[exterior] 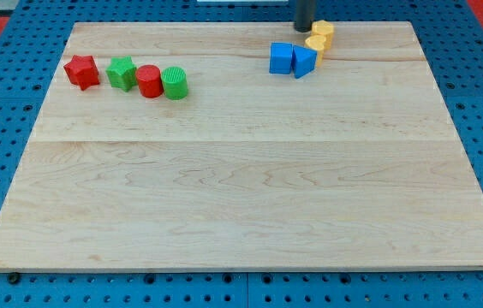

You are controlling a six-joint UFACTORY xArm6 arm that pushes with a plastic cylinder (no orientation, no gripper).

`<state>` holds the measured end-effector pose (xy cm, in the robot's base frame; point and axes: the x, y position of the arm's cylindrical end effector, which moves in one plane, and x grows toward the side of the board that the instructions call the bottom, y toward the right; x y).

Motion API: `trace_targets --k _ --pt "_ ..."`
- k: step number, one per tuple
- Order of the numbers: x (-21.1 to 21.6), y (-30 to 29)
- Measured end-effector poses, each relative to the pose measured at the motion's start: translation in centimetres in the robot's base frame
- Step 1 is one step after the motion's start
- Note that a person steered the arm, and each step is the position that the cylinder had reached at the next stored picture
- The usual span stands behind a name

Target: Push the yellow hexagon right to the yellow heart

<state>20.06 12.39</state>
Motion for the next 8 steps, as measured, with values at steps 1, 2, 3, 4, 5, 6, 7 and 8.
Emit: trace_targets --k 1,2,3,4,5,6,7,8 --pt "1.4 2.1" --pt "0.9 0.9" --pt "0.8 5.3" --pt "0.2 7.6" --pt "0.2 12.5" --pt "0.6 14.5" --pt "2.3 14.5" --pt "3.7 13.4"
